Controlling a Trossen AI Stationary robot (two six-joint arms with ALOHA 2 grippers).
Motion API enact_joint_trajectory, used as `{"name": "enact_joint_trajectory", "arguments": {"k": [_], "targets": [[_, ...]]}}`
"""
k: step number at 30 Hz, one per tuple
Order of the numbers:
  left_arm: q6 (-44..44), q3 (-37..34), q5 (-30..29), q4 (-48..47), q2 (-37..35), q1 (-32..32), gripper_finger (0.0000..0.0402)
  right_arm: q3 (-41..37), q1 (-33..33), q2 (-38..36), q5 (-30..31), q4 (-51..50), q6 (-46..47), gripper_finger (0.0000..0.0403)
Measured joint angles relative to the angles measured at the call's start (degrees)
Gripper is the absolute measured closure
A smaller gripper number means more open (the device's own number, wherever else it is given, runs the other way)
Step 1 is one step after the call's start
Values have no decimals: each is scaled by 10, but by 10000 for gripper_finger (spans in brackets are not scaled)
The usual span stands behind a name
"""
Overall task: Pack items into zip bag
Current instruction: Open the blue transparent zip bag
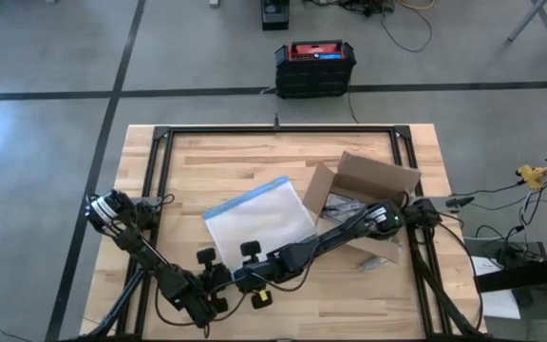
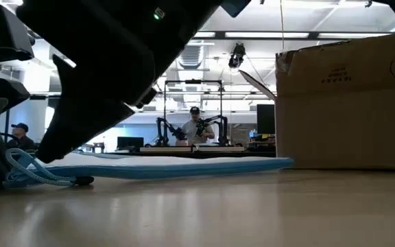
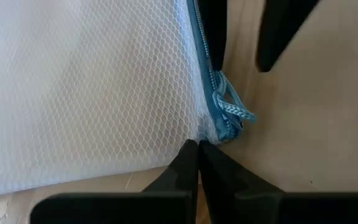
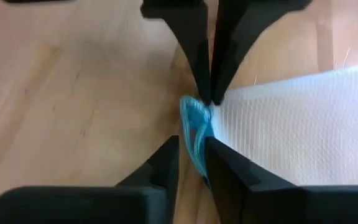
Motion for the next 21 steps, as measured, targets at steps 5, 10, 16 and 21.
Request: {"name": "enact_joint_trajectory", "arguments": {"k": [5,10,16,21], "targets": [[0,-1,-26,1,1,1,401,-1,1,20,0,7,-4,381],[0,-1,-34,2,1,1,401,0,-2,36,8,27,4,391],[5,-2,-33,-22,-11,-3,401,0,3,24,12,-3,24,392],[7,-3,-52,-29,-25,-3,401,-2,16,7,75,-7,24,401]]}}
